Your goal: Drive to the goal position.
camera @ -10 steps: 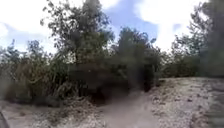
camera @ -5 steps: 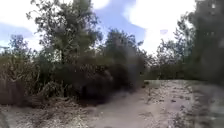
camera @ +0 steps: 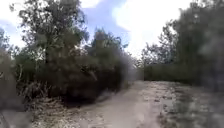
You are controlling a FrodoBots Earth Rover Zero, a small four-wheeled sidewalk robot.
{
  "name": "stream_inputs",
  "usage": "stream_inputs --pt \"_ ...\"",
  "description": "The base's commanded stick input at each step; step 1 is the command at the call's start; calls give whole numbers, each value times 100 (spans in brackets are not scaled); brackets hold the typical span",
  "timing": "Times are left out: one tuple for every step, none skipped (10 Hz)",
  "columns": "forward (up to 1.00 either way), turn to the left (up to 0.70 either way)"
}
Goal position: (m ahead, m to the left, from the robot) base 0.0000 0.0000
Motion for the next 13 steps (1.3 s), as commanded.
stream_inputs --pt "45 -27" --pt "45 -27" --pt "45 -27" --pt "45 -27" --pt "45 -27" --pt "45 -27" --pt "45 -27" --pt "45 -27" --pt "45 -27" --pt "45 -27" --pt "45 -27" --pt "45 -27" --pt "45 -27"
